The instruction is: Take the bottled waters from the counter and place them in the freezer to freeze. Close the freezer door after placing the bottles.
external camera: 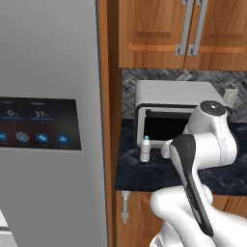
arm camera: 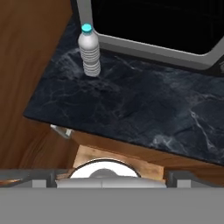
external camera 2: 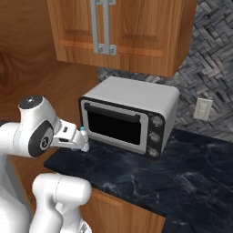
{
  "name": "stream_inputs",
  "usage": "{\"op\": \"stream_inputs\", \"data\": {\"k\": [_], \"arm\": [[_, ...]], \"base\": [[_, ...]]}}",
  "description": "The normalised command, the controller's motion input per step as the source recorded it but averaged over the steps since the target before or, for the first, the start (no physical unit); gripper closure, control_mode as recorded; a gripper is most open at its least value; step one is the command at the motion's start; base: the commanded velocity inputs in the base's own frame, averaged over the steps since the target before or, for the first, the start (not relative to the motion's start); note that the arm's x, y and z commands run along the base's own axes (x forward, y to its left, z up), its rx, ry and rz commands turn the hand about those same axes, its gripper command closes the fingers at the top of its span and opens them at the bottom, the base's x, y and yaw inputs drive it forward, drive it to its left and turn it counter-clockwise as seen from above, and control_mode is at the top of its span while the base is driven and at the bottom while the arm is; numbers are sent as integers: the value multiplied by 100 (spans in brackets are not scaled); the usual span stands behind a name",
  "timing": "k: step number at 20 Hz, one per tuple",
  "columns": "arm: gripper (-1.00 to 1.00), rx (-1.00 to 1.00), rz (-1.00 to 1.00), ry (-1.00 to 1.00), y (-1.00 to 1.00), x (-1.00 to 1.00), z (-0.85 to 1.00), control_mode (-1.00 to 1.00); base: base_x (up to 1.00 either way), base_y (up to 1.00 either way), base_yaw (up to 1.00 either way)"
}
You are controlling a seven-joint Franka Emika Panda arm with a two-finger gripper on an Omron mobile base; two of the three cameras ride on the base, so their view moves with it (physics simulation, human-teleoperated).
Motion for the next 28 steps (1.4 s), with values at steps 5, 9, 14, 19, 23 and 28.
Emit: {"op": "stream_inputs", "data": {"k": [5,9,14,19,23,28], "arm": [[-100,24,18,-19,-4,43,-59,-100],[-100,36,25,-2,-26,40,-46,-100],[-100,1,22,-24,0,14,-59,-100],[-100,0,15,-54,-12,3,-45,-100],[-100,0,15,-42,-4,10,-34,-100],[-100,6,9,-13,0,16,-10,-100]], "base": [[0,0,0],[0,0,0],[0,0,0],[0,0,0],[0,0,0],[0,0,0]]}}
